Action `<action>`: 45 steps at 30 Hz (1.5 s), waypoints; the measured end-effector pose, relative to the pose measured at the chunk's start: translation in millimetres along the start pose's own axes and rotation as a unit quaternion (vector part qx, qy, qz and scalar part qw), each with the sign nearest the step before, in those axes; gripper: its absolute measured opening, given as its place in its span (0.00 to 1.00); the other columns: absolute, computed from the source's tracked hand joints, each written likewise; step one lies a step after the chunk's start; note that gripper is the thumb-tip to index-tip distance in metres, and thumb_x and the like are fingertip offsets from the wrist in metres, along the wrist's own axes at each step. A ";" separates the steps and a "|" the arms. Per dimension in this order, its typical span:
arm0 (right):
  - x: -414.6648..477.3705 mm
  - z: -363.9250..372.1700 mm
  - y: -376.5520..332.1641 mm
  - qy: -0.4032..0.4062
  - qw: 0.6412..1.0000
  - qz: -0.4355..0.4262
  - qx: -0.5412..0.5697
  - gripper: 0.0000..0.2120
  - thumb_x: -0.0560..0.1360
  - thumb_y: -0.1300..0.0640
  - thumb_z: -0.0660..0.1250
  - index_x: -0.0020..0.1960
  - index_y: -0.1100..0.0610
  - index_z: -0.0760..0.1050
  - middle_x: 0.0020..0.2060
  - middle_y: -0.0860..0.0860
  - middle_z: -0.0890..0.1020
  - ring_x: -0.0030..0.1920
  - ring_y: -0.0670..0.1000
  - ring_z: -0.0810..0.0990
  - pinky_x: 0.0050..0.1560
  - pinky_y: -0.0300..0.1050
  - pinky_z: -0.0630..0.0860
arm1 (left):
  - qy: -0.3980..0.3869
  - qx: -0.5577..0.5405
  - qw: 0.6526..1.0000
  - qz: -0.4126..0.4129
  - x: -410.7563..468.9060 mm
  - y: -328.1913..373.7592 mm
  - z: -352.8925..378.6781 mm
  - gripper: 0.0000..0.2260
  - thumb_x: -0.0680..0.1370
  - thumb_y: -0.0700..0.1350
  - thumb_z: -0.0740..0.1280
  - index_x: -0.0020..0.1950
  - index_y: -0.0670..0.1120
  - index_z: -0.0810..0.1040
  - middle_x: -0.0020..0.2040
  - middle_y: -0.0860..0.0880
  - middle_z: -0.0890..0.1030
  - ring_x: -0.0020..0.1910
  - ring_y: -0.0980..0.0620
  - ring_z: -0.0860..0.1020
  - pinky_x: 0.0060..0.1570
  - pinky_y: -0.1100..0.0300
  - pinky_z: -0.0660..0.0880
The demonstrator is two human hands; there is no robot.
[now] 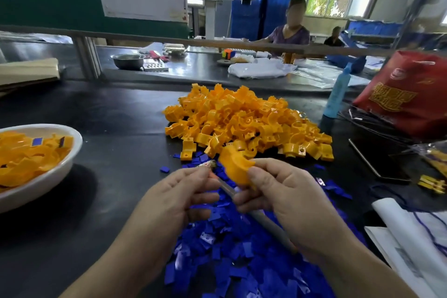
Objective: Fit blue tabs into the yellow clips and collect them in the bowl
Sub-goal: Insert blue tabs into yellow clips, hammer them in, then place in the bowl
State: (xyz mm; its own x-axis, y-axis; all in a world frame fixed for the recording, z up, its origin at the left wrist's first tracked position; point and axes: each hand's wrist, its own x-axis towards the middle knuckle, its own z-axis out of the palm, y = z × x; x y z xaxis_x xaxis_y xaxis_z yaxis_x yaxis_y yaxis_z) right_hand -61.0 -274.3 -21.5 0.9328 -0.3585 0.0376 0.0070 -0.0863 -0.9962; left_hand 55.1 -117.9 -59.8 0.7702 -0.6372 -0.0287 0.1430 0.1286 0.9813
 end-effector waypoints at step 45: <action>2.7 -12.4 39.0 0.113 0.909 -0.110 -0.387 0.06 0.76 0.52 0.61 0.42 0.43 0.74 0.36 0.40 0.78 0.31 0.43 0.76 0.27 0.39 0.73 | 0.036 -0.031 0.997 -0.064 0.3 -15.3 7.8 0.24 0.58 0.49 0.75 0.53 0.45 0.81 0.42 0.42 0.86 0.38 0.46 0.84 0.32 0.54 0.81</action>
State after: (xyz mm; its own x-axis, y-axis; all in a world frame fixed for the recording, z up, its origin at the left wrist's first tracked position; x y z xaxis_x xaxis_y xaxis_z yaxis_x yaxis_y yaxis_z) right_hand -62.7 -290.2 -59.3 0.8406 -0.4284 0.3316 -0.1531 -0.7750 -0.6131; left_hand 48.3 -126.0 -73.4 0.7858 -0.5950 -0.1689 0.2791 0.0974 0.9553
